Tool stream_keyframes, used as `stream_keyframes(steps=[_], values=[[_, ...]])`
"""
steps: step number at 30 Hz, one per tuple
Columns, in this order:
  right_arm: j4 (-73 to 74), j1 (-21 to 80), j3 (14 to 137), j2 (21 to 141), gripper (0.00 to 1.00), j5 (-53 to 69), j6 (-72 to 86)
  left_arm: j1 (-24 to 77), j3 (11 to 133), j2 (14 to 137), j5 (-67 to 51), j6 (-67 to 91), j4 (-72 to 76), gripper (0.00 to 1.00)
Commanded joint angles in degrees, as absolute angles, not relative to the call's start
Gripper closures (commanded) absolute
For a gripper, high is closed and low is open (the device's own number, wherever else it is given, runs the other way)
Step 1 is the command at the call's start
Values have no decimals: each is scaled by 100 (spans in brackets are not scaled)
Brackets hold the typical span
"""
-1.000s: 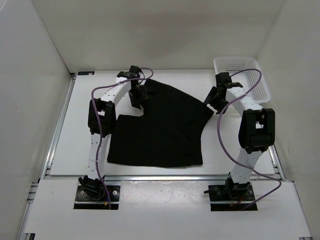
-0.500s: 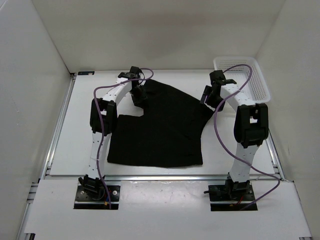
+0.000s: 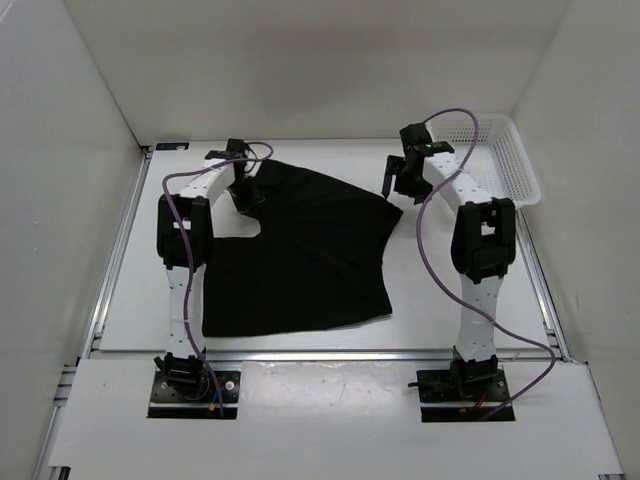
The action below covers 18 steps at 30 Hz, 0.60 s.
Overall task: Fold and stack the shorts
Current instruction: Flatten the shorts out
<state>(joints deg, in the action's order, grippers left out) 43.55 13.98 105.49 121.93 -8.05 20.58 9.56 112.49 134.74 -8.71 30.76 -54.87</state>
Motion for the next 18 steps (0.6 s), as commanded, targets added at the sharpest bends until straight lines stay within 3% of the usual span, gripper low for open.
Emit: stream_keyframes(steps=[1, 11, 13, 16, 17, 18], values=[[4693, 1590, 11221, 12690, 14, -449, 1417, 870, 10952, 12798, -606, 2936, -5344, 90], [4693, 1784, 12514, 13850, 15, -632, 871, 870, 10819, 12744, -782, 2831, -5344, 90], [4693, 1784, 12629, 13974, 20, -633, 870, 870, 10872, 12744, -844, 2830, -5344, 90], [4693, 1784, 12691, 14106, 47, -344, 870, 817, 10924, 12796, -957, 2830, -5344, 90], [4693, 1784, 12691, 14106, 74, -247, 870, 817, 10925, 12797, -958, 2830, -5344, 90], [4693, 1784, 12691, 14106, 86, -246, 870, 817, 10925, 12797, -958, 2830, -5344, 90]])
